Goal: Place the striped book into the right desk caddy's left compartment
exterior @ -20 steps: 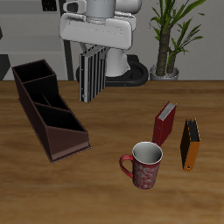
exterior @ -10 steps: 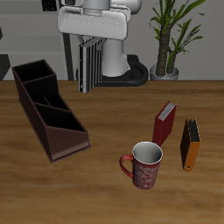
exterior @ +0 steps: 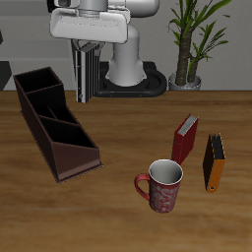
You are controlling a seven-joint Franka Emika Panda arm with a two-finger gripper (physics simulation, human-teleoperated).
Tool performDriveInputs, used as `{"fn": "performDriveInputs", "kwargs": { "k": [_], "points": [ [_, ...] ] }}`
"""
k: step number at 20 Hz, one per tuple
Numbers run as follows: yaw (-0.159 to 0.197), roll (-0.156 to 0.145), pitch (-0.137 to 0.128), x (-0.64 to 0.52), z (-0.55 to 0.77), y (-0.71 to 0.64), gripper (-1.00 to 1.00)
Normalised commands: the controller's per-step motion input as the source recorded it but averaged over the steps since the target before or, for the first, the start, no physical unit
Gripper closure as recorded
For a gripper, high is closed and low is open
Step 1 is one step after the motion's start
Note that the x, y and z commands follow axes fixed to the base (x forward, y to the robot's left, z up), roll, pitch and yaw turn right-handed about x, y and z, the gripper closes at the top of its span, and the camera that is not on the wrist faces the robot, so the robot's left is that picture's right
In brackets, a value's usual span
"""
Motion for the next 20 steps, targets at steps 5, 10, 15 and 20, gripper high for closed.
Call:
{"fn": "performDriveInputs", "kwargs": {
  "k": [5, 10, 15, 20],
  "points": [
    [0.034, -0.04, -0.023, 0.0, 0.0, -0.29, 1.0],
    [0.004, -0.047, 0.015, 0.1, -0.14, -0.29, 1.0],
    [-0.001, -0.014, 0.02, 0.04, -0.21, -0.07, 1.0],
    [-0.005, 0.013, 0.019, -0.02, -0.2, -0.03, 1.0]
  ]
}}
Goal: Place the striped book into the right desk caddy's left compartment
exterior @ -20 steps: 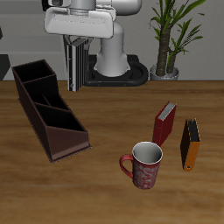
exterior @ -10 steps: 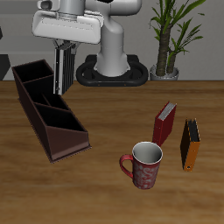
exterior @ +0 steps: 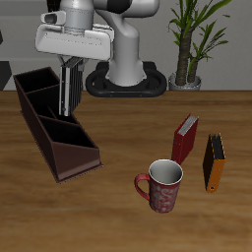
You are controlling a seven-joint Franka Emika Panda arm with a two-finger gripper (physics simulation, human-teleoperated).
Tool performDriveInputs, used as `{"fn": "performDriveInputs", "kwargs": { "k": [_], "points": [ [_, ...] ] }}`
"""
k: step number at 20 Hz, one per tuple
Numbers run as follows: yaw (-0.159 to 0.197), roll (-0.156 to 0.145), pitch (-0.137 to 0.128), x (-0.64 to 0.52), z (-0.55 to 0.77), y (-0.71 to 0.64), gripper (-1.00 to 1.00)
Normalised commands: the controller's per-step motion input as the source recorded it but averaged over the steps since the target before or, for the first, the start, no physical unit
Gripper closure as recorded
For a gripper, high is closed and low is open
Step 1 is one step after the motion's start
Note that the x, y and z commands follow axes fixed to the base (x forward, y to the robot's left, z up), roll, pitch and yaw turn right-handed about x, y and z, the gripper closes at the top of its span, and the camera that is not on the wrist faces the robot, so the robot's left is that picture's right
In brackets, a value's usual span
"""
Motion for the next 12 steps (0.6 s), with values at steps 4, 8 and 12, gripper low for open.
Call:
{"fn": "performDriveInputs", "kwargs": {
  "k": [4, 8, 12],
  "points": [
    [-0.003, 0.013, -0.015, -0.08, -0.08, 0.01, 1.0],
    [-0.002, 0.037, -0.02, -0.12, -0.21, -0.02, 1.0],
    [-0.03, 0.045, 0.011, -0.04, -0.15, -0.17, 1.0]
  ]
}}
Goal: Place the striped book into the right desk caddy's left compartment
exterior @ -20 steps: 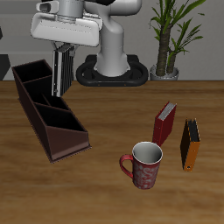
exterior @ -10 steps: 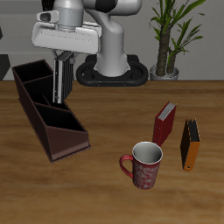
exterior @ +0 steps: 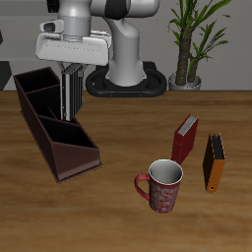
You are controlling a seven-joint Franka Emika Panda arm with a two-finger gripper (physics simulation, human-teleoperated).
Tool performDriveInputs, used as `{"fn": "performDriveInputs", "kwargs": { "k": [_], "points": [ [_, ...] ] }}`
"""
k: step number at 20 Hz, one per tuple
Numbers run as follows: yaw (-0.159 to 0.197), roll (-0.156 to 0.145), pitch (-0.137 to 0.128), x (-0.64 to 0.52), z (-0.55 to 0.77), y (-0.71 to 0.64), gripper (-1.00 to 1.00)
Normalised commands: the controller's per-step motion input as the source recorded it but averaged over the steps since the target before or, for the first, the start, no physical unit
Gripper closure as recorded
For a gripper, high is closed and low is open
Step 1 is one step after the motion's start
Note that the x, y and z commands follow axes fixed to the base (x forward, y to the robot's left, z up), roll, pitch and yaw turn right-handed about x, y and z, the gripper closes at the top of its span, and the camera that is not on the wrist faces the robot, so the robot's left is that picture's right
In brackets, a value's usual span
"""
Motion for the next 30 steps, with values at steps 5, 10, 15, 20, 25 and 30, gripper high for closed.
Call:
{"fn": "performDriveInputs", "kwargs": {
  "k": [5, 10, 15, 20, 25, 30],
  "points": [
    [-0.043, 0.035, 0.001, -0.02, -0.04, -0.27, 1.0],
    [-0.01, -0.018, 0.006, 0.05, -0.1, -0.18, 1.0],
    [-0.013, 0.007, 0.016, 0.06, -0.12, 0.04, 1.0],
    [0.003, 0.011, 0.02, 0.1, -0.18, 0.05, 1.0],
    [-0.023, -0.011, 0.015, 0.08, -0.15, -0.04, 1.0],
    [-0.025, -0.023, 0.028, 0.09, -0.23, -0.08, 1.0]
  ]
}}
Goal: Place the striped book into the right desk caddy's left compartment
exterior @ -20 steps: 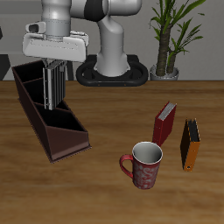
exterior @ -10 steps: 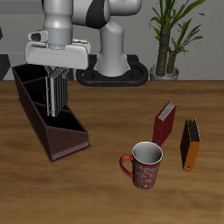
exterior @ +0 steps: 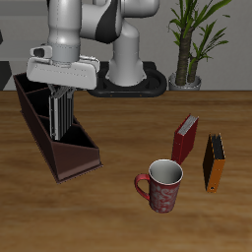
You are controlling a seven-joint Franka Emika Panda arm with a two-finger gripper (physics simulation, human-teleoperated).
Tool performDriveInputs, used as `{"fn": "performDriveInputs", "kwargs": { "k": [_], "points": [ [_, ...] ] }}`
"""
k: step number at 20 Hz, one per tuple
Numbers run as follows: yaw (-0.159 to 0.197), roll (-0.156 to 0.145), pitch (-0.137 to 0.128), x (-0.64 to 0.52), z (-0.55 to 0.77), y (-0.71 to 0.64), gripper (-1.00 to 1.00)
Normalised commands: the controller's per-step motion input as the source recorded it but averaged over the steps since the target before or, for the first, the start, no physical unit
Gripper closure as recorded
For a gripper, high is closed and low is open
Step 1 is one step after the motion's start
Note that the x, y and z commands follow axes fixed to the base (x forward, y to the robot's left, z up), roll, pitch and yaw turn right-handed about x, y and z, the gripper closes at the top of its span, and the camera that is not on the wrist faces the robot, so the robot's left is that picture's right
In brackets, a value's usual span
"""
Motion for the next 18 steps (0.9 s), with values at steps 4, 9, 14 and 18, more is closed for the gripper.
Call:
{"fn": "performDriveInputs", "kwargs": {
  "k": [4, 9, 14, 18],
  "points": [
    [-0.002, -0.013, 0.026, 0.09, -0.2, -0.03, 1.0],
    [-0.015, 0.007, 0.046, 0.11, -0.31, 0.04, 1.0],
    [-0.016, 0.016, 0.049, 0.12, -0.32, 0.07, 1.0],
    [0.0, 0.008, 0.049, 0.12, -0.33, 0.07, 1.0]
  ]
}}
